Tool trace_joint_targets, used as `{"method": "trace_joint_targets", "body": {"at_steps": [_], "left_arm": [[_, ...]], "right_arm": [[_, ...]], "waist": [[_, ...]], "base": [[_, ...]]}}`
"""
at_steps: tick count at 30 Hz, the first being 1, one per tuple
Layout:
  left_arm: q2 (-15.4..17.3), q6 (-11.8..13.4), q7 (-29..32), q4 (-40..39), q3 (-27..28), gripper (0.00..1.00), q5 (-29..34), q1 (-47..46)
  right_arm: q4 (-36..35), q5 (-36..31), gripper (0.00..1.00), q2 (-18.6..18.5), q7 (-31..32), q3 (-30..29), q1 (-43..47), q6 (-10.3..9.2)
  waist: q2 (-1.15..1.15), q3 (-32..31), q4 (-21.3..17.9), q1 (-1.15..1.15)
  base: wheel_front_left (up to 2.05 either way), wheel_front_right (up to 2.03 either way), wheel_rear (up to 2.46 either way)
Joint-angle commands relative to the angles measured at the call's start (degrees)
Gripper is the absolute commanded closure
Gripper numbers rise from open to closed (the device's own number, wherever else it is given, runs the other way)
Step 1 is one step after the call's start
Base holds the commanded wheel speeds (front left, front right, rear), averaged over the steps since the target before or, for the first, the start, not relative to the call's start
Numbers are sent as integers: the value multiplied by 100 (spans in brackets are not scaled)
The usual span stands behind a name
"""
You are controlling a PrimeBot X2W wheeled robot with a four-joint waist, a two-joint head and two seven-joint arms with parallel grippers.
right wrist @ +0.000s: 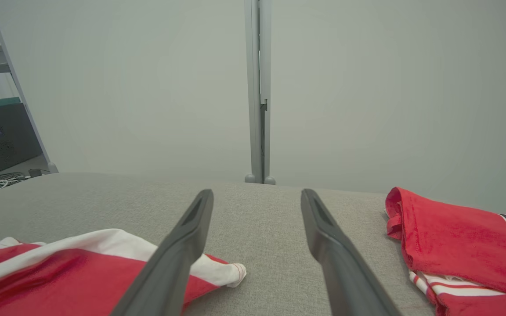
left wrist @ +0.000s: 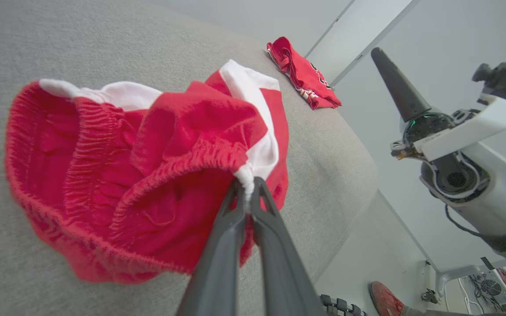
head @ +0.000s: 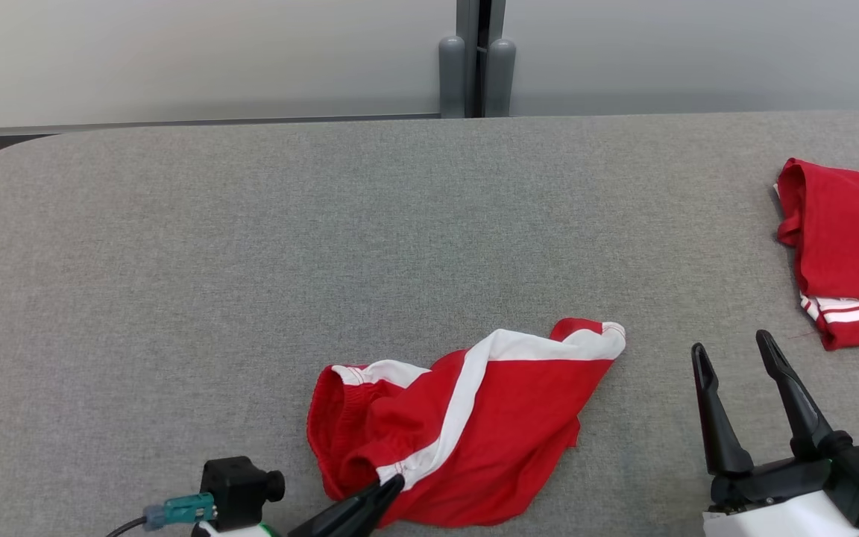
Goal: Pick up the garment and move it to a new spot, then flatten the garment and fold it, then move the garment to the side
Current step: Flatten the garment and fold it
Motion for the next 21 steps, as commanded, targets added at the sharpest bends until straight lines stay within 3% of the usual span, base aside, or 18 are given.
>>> {"method": "trace_joint_targets", "body": {"at_steps": [1, 7, 12, 17, 21], "left_arm": [[87, 16, -29, 23, 18, 100, 115, 0], [434, 321, -317, 170, 186, 100, 499, 119], [644, 386, -401, 241, 301, 100, 551, 170], [691, 350, -431, 289, 326, 100, 535, 216], [657, 304, -390, 326, 277, 100, 555, 152]], "right_arm": [[0, -5, 0, -41, -4, 24, 22, -3], [331, 405, 0, -286, -4, 406, 45, -3], [949, 1070, 0, -713, -4, 935, -146, -3], [1492, 3043, 0, -1068, 23, 1654, -752, -2], [1449, 4809, 0, -1529, 551, 2112, -1407, -2]], "waist": [[0, -4, 17, 0], [0, -9, 156, 0], [0, 3, 300, 0], [0, 33, 347, 0], [0, 112, 401, 0]], "base": [[0, 0, 0], [0, 0, 0], [0, 0, 0], [0, 0, 0], [0, 0, 0]]}}
